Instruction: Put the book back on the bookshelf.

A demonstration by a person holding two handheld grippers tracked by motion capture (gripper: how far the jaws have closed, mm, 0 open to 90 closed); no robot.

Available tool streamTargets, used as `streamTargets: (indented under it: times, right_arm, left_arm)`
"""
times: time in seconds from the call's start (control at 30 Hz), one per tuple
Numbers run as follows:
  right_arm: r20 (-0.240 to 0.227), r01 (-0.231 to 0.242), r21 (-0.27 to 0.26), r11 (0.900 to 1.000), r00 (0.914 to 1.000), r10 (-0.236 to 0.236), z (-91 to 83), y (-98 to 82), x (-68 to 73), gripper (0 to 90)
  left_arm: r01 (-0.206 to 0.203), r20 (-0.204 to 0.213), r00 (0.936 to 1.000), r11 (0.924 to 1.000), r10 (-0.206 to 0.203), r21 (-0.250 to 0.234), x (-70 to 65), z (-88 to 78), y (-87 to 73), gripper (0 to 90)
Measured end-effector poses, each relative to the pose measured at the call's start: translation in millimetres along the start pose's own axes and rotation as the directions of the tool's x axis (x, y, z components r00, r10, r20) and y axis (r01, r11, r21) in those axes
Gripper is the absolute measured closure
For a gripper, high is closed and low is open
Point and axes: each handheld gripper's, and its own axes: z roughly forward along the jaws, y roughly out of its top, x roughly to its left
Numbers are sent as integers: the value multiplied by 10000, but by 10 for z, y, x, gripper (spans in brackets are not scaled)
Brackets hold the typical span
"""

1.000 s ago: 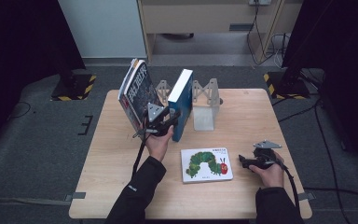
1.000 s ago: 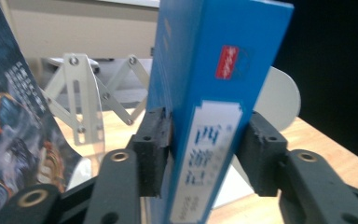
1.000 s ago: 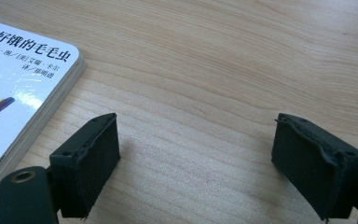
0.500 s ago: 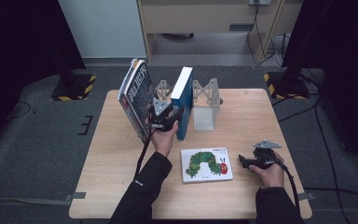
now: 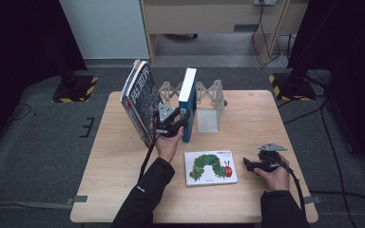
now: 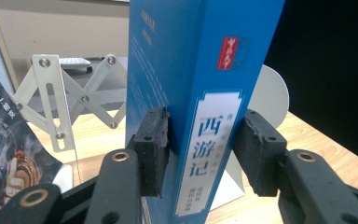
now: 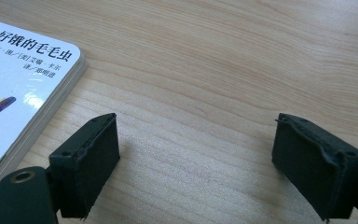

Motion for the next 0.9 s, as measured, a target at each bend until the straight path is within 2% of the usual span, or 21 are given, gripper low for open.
streamTargets:
  times: [0.07,0.2,0.6,0.73,0.9]
  right_arm:
    - [-2,0,4,10000,10000,0,0,1,-1,148]
    - [0,-1,6,10000,10000,1,1,1,-1,148]
    - [-39,41,35,10000,10000,-41,1,6,-6,147]
    - [-20,-2,18,10000,10000,2,2,3,-1,147]
    - [-28,3,19,10000,10000,-2,2,3,-2,147]
  left_arm:
    - [102,11,9999,9999,-102,50,3,2,10,551]
    - [-44,-113,9999,9997,46,235,-26,26,53,553]
    - [149,-183,9997,9997,-145,187,-95,170,84,545]
    - [-32,-122,9999,10000,32,49,-123,190,57,533]
    - [5,142,9999,9999,-7,164,-101,126,6,549]
